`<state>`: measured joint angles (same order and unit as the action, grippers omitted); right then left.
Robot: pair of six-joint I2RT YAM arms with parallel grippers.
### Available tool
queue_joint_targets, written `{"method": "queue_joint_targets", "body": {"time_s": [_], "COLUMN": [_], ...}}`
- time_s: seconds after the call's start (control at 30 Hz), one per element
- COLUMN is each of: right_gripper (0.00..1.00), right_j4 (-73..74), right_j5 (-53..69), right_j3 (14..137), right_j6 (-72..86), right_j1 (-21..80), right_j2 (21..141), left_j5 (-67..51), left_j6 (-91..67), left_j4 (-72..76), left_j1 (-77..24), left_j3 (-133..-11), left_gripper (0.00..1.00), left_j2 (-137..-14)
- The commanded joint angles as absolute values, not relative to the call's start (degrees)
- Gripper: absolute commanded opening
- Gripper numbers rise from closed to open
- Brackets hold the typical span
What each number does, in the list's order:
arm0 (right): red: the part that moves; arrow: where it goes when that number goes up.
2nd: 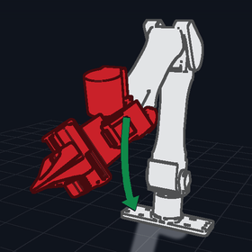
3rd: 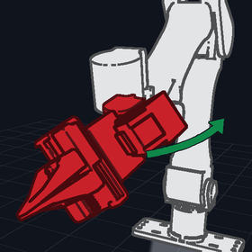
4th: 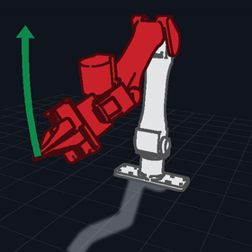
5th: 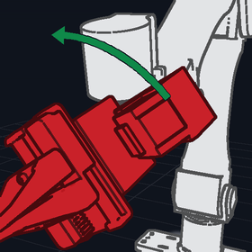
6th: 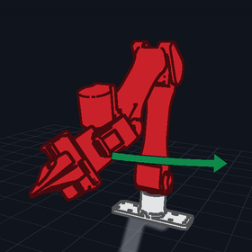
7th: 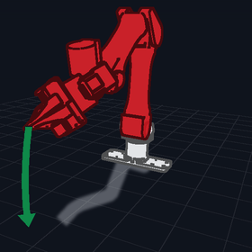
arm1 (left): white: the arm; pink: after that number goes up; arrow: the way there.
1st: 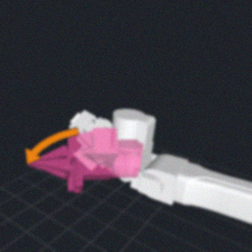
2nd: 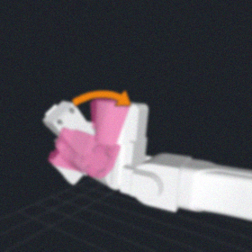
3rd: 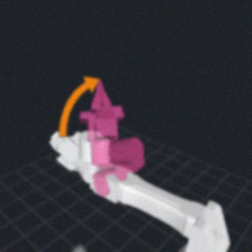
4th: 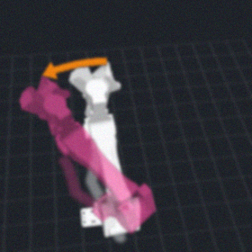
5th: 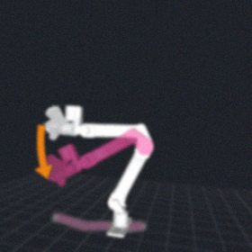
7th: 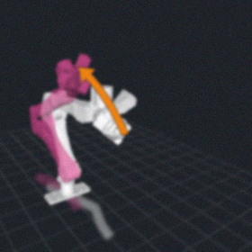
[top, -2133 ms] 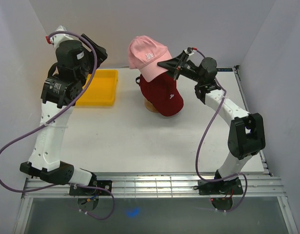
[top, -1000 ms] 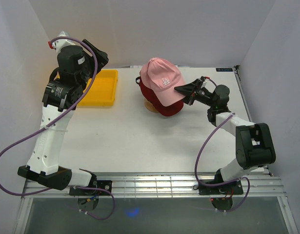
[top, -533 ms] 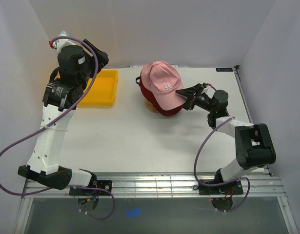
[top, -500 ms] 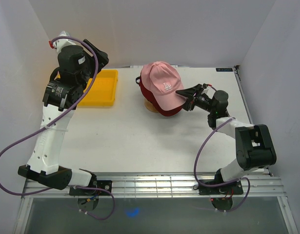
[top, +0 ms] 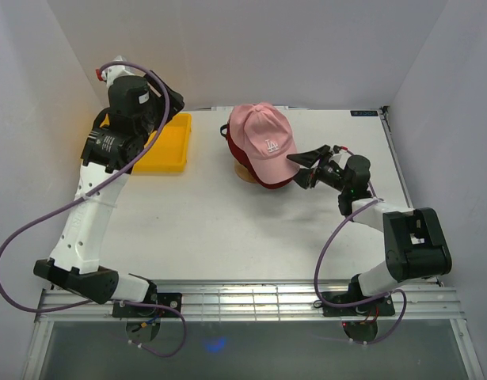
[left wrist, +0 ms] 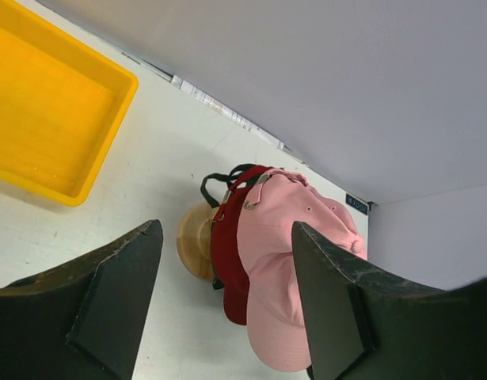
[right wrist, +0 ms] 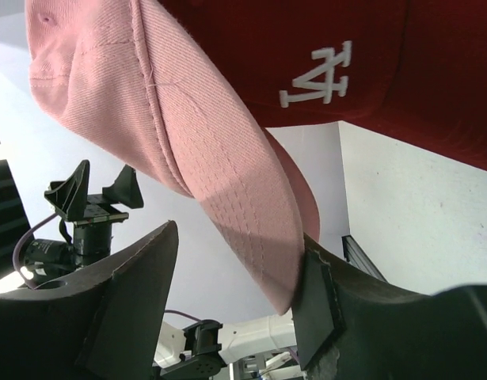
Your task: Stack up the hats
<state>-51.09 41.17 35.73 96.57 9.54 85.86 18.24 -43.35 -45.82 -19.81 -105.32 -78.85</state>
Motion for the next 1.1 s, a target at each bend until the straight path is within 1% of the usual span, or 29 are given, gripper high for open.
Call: {"method": "queue_joint_targets", "body": {"time_s": [0.0, 0.17, 0.37, 0.5, 0.7, 0.8, 0.93, 1.07], "right_gripper": [0.63, 0.67, 0.67, 0.67, 0.66, 0.65, 0.58, 0.51], "right_j4": [-55.54, -58.62, -63.01, -69.24, -74.44, -76.72, -77.26, -72.00], "right_j5": [38.94, 37.18, 34.20, 32.08, 29.53, 28.92, 28.65, 28.57], "right_j3": [33.84, 31.91, 30.59, 29.18, 27.07, 26.46, 26.72, 27.42], "right_j6": [95.71, 95.80, 97.38, 99.49, 102.21, 103.44, 104.41, 103.45], "right_j1": [9.40, 10.19, 13.00, 14.76, 16.08, 16.00, 16.00, 15.29], "right_j2": [84.99, 85.17, 88.50, 91.49, 94.30, 94.92, 94.49, 91.50], "left_j5": [16.52, 14.25, 11.52, 7.04, -2.09, -5.00, -6.06, -5.27], "left_j6": [-42.63, -42.71, -42.28, -40.00, -31.91, -28.49, -26.19, -26.02], "left_j4": [-45.00, -44.47, -43.95, -43.15, -40.17, -39.29, -39.29, -38.59], "left_j1": [-19.51, -19.51, -19.51, -19.60, -21.27, -22.76, -24.26, -24.61], "left_j3": [-104.15, -103.36, -102.13, -102.83, -107.92, -110.47, -112.67, -111.27], "left_gripper": [0.76, 0.75, 0.74, 0.73, 0.74, 0.74, 0.74, 0.73], "left_j2": [-79.19, -80.24, -81.91, -84.72, -92.63, -95.97, -99.05, -99.32]}}
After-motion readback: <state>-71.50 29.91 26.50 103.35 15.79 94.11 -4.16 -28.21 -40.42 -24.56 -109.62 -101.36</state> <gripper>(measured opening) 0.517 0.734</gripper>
